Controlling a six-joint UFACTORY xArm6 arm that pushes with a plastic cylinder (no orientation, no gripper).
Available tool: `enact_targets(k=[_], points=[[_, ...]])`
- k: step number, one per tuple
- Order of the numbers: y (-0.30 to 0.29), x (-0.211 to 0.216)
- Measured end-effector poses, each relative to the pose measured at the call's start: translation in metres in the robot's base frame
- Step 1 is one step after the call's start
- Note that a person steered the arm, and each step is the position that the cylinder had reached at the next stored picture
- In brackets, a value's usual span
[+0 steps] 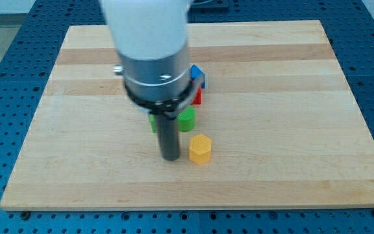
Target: Move yellow hexagon parallel right to green circle
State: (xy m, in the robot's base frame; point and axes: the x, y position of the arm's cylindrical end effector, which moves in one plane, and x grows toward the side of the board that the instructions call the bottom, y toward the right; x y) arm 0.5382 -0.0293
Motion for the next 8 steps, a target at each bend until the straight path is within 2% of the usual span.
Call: enact_targets(k=[2, 4, 6, 7, 8], points=[[0.013, 0.010], [0.063, 0.011], [0.078, 0.032], [0.092, 0.030], [0.097, -0.001]])
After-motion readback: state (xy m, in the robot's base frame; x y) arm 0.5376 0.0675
